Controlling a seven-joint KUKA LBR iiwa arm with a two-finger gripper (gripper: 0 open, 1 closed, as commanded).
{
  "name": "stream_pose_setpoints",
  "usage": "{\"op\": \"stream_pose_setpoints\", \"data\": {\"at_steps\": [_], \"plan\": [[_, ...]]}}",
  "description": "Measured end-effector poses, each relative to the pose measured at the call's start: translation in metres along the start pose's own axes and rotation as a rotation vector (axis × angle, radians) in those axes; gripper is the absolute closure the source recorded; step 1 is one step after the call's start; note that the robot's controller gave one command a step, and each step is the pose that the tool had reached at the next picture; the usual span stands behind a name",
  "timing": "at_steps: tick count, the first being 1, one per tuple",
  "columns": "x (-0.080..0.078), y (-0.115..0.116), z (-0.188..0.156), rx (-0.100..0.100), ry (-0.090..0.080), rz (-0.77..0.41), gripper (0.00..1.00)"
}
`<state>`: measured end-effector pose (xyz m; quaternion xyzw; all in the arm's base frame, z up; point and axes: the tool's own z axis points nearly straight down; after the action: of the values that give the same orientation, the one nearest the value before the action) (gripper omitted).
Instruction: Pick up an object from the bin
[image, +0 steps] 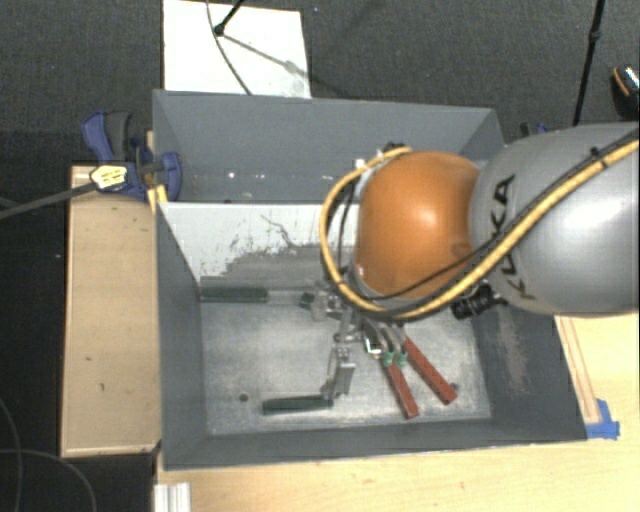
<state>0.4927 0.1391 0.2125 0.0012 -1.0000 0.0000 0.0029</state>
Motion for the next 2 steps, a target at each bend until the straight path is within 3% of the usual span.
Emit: {"op": "stream_pose_setpoints", "data": {"at_steps": [1,2], "plan": [[0.0,0.0395,0.138,0.0,-0.001,-0.274,0.0],[-0.0016,0.039,0.1349,0.0,-0.006,-0.265,1.0]]}}
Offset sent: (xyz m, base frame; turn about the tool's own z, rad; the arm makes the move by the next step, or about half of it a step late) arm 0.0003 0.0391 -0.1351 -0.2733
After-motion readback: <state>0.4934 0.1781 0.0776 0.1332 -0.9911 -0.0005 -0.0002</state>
